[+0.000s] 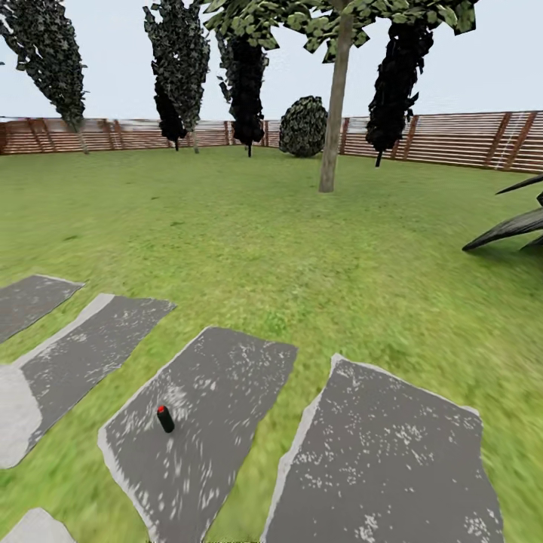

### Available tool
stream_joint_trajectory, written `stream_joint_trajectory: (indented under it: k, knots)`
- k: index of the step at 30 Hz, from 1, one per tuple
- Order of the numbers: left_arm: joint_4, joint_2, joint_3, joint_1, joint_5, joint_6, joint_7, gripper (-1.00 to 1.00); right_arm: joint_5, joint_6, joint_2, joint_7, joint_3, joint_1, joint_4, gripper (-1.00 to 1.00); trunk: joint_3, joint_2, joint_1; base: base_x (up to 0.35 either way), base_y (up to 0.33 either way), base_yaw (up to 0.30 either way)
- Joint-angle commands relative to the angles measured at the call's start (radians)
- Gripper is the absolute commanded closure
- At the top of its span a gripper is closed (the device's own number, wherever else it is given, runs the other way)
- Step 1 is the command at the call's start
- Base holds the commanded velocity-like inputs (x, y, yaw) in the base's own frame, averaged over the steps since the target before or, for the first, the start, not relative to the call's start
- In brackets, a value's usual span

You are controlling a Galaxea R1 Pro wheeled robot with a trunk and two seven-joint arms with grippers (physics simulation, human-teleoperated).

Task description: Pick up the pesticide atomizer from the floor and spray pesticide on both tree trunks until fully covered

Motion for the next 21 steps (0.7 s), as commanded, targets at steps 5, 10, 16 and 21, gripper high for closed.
stream_joint_trajectory:
  k: [5,10,16,21]
  knots:
    - [0.001,0.0,0.0,-0.001,0.009,-0.003,-0.001,-1.0,0.001,-0.003,0.0,0.0,-0.001,0.0,0.001,-1.0,-0.005,0.0,0.0,0.0,-0.272,0.257]
    - [0.001,0.0,0.0,-0.001,0.009,-0.003,-0.001,-1.0,0.001,-0.004,0.0,-0.001,-0.001,0.0,0.002,-1.0,-0.006,0.0,0.0,0.0,-0.272,0.078]
    - [0.001,0.0,0.001,-0.001,0.011,-0.003,-0.001,-1.0,0.002,-0.005,-0.002,-0.001,-0.001,0.0,0.002,-1.0,-0.006,0.0,0.0,0.0,-0.272,0.009]
    - [0.001,0.001,0.001,0.0,0.015,-0.004,-0.001,-1.0,0.005,-0.005,-0.003,-0.001,-0.001,0.0,0.002,-1.0,-0.006,0.0,0.0,0.053,-0.261,0.001]
